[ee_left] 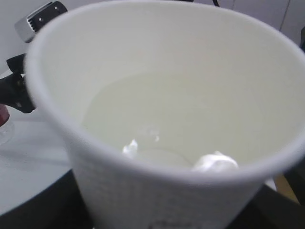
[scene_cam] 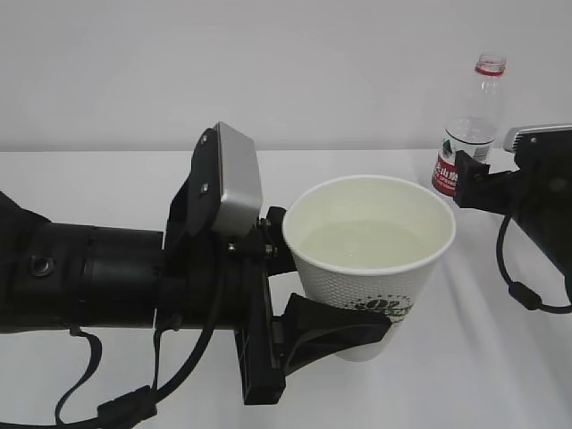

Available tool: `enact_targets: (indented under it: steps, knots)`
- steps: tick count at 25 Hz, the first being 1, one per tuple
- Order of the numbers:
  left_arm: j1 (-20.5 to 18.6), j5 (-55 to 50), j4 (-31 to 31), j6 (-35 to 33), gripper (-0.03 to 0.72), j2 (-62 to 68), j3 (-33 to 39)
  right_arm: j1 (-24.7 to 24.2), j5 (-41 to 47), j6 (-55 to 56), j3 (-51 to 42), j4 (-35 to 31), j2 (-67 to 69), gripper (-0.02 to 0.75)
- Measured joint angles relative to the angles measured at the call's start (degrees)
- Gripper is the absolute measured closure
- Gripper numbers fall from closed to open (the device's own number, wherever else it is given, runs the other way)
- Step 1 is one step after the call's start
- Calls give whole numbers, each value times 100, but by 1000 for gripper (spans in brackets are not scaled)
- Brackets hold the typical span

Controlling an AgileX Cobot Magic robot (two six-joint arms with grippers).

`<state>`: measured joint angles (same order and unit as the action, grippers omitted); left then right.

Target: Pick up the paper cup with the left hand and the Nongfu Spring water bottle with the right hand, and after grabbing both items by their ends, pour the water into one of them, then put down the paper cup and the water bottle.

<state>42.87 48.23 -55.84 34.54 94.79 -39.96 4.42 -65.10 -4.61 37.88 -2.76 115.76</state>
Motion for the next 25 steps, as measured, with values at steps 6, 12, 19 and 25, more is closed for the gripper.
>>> enact_targets:
  steps: [6, 12, 19, 25]
  knots:
    - [0, 8, 0, 0, 188, 0, 0, 0, -14, 12, -559, 0, -620, 90]
    - [0, 33, 0, 0, 188, 0, 0, 0, -13, 12, -1226, 12, -1356, 104]
    - [0, 43, 0, 0, 189, 0, 0, 0, -13, 12, -1873, 21, -2011, 117]
    - [0, 43, 0, 0, 189, 0, 0, 0, -13, 24, -2225, 21, -2328, 134]
